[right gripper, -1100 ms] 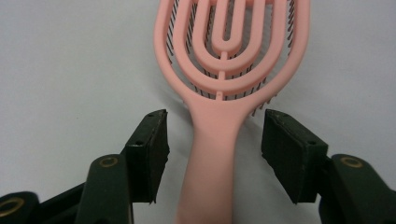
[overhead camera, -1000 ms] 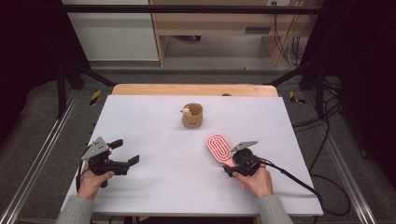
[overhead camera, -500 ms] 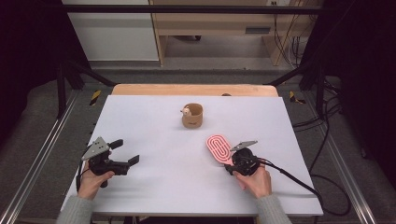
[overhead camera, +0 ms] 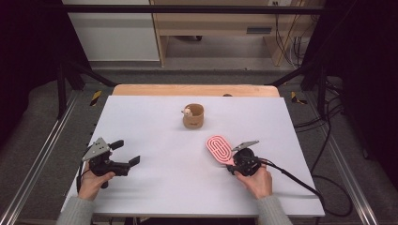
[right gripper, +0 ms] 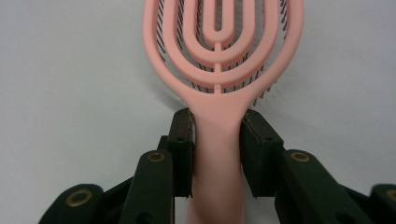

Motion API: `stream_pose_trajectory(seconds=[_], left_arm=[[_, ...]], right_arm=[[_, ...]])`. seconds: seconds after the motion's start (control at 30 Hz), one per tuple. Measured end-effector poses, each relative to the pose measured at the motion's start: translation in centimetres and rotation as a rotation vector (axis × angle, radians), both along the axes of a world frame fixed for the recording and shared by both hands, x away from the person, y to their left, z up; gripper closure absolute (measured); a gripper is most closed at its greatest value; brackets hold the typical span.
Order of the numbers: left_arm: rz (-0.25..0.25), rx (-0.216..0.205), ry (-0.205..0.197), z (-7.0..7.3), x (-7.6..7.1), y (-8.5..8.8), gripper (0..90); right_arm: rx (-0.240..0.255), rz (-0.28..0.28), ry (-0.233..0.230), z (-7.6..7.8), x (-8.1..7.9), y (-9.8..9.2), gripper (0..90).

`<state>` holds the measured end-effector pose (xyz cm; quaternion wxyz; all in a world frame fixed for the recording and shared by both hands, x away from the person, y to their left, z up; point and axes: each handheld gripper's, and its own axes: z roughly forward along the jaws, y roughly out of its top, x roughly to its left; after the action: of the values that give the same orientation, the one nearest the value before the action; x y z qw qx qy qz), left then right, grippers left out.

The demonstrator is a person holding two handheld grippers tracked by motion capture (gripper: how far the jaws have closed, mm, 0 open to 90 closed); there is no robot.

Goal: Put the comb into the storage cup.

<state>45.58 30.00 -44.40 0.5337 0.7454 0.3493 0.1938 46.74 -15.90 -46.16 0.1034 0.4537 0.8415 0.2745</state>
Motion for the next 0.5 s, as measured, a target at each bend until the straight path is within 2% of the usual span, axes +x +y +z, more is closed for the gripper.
stream_pose_trajectory(seconds=[0.37, 0.5], left_arm=[[0.000, 0.000, 0.000, 0.01, -0.01, 0.01, 1.9], [0.000, -0.001, -0.001, 0.02, -0.01, 0.01, 1.9]], right_arm=[[0.012, -0.005, 0.010, 0.34, -0.04, -0.15, 69.0], [0.017, -0.004, 0.000, 0.59, -0.10, -0.28, 69.4]])
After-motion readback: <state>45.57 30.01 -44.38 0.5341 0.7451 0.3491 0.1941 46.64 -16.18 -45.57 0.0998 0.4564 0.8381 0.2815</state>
